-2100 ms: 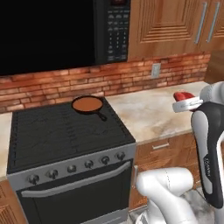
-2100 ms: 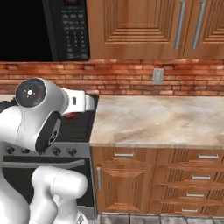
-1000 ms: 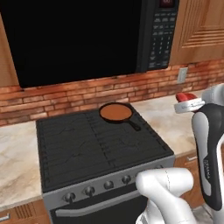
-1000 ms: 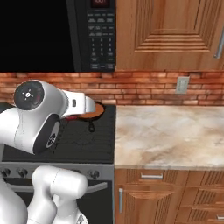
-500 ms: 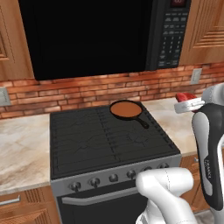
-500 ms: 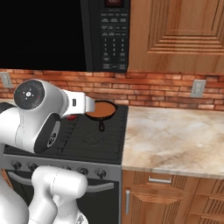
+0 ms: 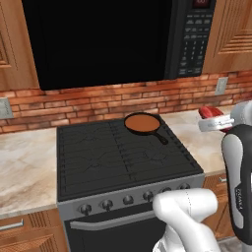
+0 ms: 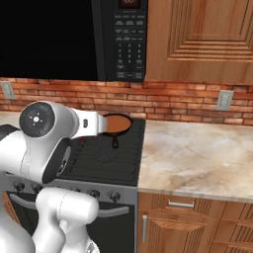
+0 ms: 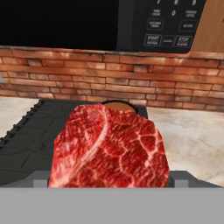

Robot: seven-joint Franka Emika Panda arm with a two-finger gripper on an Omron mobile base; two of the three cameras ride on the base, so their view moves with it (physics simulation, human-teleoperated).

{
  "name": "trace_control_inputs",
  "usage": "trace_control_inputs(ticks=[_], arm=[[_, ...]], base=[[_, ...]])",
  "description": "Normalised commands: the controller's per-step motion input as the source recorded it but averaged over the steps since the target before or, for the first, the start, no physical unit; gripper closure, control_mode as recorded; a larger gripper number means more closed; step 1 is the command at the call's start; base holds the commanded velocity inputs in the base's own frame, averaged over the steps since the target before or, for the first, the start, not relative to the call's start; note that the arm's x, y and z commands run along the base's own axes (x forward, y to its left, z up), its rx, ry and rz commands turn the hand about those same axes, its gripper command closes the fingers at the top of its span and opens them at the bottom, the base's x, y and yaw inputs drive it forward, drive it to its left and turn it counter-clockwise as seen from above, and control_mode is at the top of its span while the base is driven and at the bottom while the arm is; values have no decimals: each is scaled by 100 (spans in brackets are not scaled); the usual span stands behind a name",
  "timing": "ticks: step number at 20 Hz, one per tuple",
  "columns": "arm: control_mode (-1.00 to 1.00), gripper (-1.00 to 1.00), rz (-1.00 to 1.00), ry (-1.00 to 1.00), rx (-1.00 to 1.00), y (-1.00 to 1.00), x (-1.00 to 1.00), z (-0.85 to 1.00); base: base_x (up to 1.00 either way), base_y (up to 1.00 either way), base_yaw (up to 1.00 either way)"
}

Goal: Retrieve the steak from the fridge and place it on the saucepan with marinade on the stove.

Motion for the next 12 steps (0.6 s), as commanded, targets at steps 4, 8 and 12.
trace_control_inputs(ticks=[4, 8, 12], arm=[[-100, 100, 0, -18, 10, 2, -5, -37], [-100, 100, 0, -9, 5, 3, 3, -28], [-100, 100, 0, 2, 0, 11, 46, 0]], base=[[0, 0, 0], [0, 0, 0], [0, 0, 0]])
